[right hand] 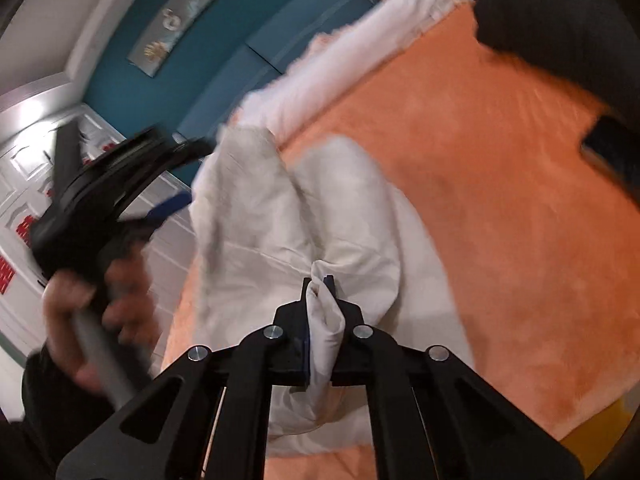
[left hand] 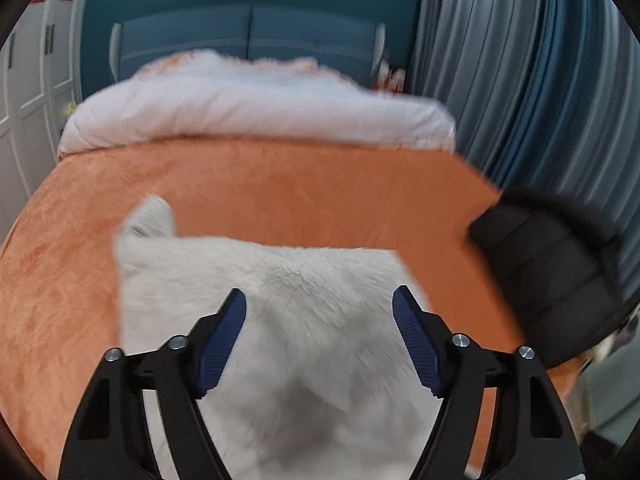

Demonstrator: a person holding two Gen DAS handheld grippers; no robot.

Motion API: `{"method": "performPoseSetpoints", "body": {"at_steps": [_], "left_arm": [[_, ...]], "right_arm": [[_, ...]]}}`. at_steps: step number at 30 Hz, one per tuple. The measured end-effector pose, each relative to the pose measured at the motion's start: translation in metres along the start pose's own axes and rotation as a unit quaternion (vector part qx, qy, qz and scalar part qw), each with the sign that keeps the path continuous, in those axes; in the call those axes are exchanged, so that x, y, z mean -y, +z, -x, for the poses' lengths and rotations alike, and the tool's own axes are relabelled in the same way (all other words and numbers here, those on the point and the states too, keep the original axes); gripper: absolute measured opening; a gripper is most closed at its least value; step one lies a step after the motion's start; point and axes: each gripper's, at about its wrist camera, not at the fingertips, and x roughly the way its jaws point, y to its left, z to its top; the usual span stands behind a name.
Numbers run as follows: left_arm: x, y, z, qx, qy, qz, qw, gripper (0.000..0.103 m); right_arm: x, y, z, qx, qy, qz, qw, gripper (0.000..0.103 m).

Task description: Fold large clothes

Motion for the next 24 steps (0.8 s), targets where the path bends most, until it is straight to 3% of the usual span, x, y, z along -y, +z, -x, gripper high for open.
{"method": "performPoseSetpoints", "body": {"at_steps": [3, 10, 15, 24], "left_arm": [[0.007, -0.010, -0.043, -0.026, 0.005, 0.004, 0.9996, 0.068], [0.030, -0.038, -0.092, -0.021, 0.044, -0.034, 0.9982, 0.073], [0.036, -0.055, -0.119, -0.009, 0.074, -0.061, 0.9954, 0.074], [0.028, -0.065, -0.141, -0.009, 0.081, -0.062, 0.9947, 0.074]], "right_arm": [[0.015, -0.005, -0.012, -0.012, -0.016, -0.006, 1.000, 0.003], [0.038, -0.004, -0.050, -0.045, -0.049, -0.011, 0.998, 0.003], [0.042, -0.002, -0.071, -0.061, -0.067, -0.007, 0.996, 0.002], [0.026, -0.001, -0.092, -0.063, -0.096, 0.033, 0.993, 0.003]]}}
